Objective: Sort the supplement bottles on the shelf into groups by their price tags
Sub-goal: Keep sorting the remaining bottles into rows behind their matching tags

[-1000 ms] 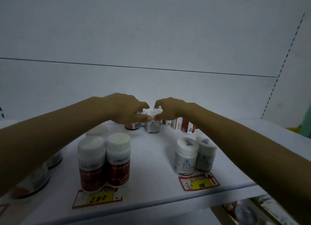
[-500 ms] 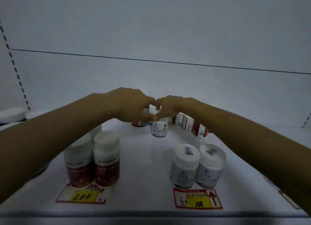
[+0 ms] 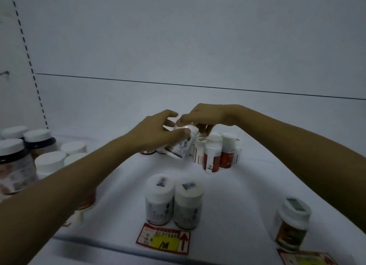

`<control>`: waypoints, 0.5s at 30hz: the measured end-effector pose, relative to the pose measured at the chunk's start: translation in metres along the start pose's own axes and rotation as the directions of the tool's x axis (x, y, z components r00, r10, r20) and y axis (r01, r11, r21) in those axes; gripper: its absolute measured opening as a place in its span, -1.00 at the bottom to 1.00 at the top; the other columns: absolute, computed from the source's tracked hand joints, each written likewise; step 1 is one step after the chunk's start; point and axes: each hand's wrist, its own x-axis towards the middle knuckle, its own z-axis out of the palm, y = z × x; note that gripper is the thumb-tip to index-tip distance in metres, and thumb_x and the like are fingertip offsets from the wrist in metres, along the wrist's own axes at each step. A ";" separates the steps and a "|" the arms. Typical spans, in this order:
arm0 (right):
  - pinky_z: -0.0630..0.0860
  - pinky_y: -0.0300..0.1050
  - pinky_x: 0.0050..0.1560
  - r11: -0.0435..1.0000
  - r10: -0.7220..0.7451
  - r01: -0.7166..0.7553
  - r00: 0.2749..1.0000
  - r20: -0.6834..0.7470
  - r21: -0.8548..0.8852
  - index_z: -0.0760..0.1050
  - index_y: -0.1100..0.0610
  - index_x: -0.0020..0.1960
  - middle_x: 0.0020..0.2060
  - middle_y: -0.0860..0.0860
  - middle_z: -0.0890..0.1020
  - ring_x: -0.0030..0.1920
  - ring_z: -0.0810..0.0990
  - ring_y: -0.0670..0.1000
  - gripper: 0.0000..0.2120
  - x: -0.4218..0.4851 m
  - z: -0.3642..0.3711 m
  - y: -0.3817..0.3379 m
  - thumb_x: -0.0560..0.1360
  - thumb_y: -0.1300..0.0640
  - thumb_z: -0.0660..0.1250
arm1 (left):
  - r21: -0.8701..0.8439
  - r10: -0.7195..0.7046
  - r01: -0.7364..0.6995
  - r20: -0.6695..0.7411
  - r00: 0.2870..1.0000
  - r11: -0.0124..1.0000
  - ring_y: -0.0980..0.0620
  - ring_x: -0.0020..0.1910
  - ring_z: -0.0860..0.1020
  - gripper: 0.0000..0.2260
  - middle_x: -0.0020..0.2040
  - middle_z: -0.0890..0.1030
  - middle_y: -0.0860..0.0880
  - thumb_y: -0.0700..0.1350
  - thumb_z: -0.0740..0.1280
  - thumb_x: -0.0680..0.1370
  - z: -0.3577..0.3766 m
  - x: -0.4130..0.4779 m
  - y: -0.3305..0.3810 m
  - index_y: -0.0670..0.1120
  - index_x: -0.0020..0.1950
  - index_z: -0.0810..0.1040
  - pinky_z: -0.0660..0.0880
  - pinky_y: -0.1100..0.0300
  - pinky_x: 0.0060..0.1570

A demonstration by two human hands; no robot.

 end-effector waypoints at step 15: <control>0.54 -0.19 -0.25 0.956 -0.155 0.155 0.988 -0.017 0.248 0.58 0.18 0.08 -0.18 0.15 0.63 -0.33 0.51 0.00 -0.41 -0.028 -0.025 0.029 0.50 -0.31 0.10 | -0.452 -0.194 0.113 -0.136 0.972 0.885 0.00 -0.03 0.62 -0.59 0.04 0.61 -0.03 0.08 0.40 0.42 0.038 0.001 0.046 0.02 0.21 0.43 0.59 0.06 -0.01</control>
